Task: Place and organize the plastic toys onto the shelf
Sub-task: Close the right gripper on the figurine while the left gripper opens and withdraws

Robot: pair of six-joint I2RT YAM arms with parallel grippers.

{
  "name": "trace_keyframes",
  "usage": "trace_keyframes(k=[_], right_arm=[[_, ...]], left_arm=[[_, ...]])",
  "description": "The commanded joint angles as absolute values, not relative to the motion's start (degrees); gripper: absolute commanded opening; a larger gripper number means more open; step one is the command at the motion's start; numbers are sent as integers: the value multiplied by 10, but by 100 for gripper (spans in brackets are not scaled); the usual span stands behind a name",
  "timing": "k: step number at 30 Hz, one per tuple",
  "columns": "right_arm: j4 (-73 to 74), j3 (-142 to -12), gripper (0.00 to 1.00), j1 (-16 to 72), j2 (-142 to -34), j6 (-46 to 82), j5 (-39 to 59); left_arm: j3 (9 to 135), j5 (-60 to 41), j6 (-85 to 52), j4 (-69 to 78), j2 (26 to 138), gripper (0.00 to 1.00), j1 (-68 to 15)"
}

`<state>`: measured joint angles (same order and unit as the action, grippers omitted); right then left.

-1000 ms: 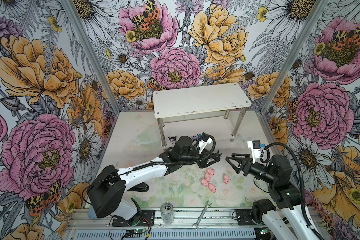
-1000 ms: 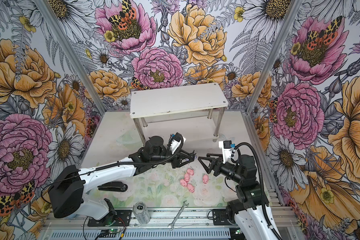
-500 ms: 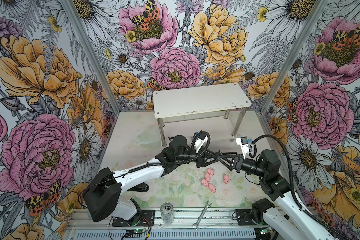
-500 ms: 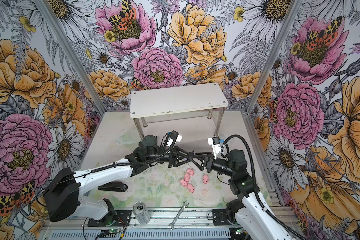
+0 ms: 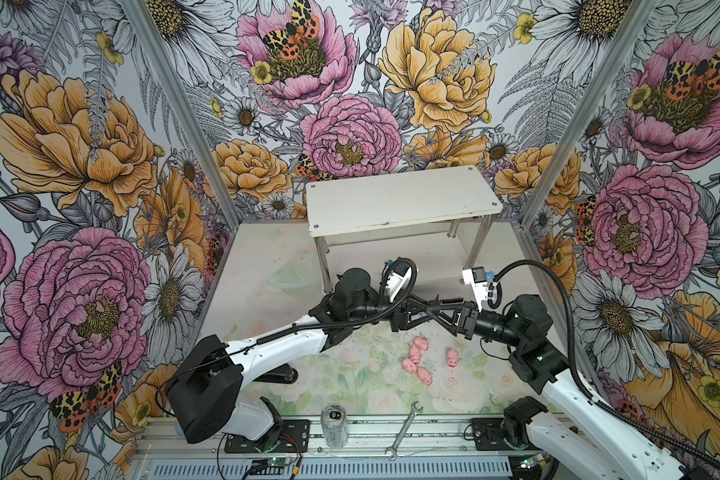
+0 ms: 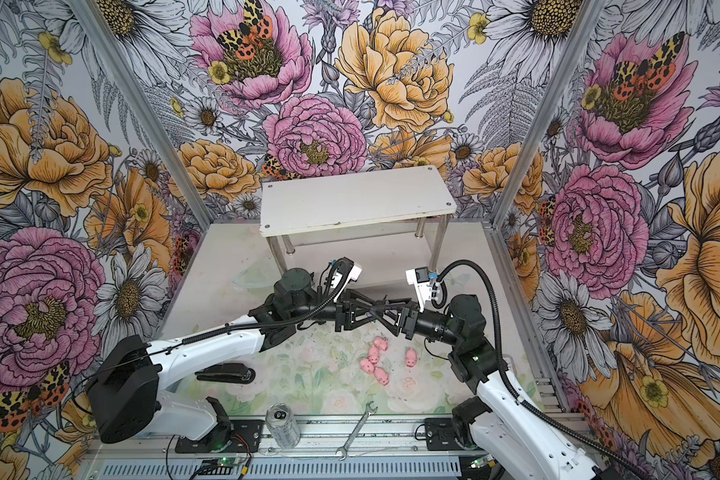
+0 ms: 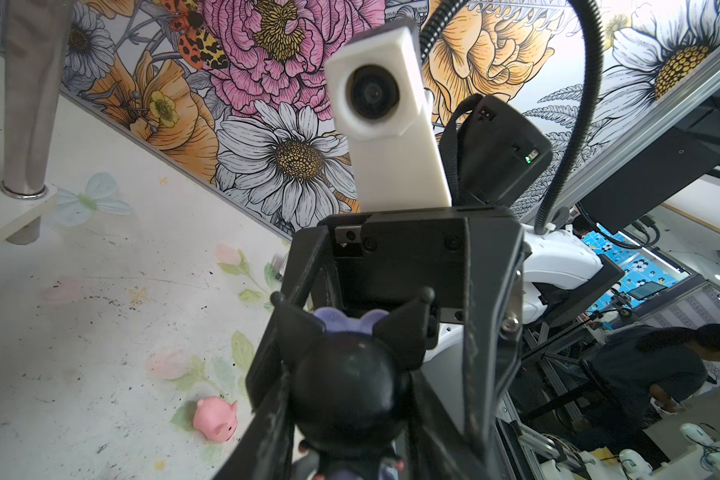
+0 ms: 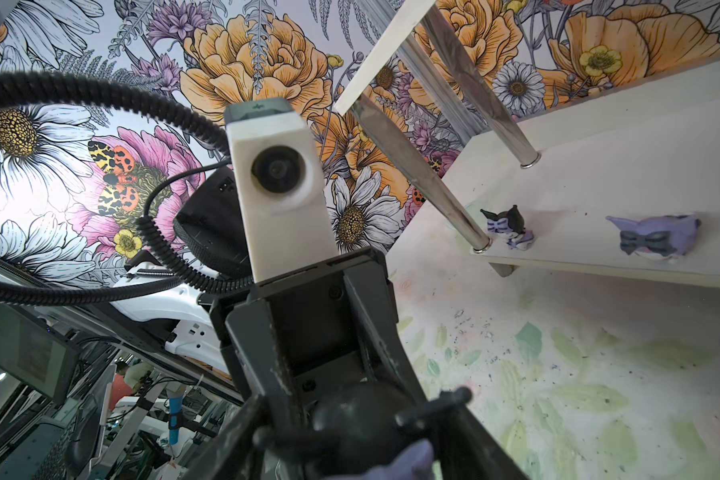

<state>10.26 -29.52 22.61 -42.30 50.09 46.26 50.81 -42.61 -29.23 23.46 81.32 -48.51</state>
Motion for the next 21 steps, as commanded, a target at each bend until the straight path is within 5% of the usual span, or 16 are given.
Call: trace_keyframes(k=[1, 6, 12, 21], right_arm=[[137, -299, 74, 228, -416, 525, 432], [133, -296, 76, 228, -387, 556, 411], [60, -305, 61, 238, -379, 558, 396], [35, -285, 62, 265, -364, 552, 374]], left_arm=[[502, -450, -274, 252, 799, 23, -492], [518, -387, -191, 146, 785, 20, -498], [542, -357, -133, 86, 780, 19, -506], [568, -372, -120, 67, 795, 18, -505]])
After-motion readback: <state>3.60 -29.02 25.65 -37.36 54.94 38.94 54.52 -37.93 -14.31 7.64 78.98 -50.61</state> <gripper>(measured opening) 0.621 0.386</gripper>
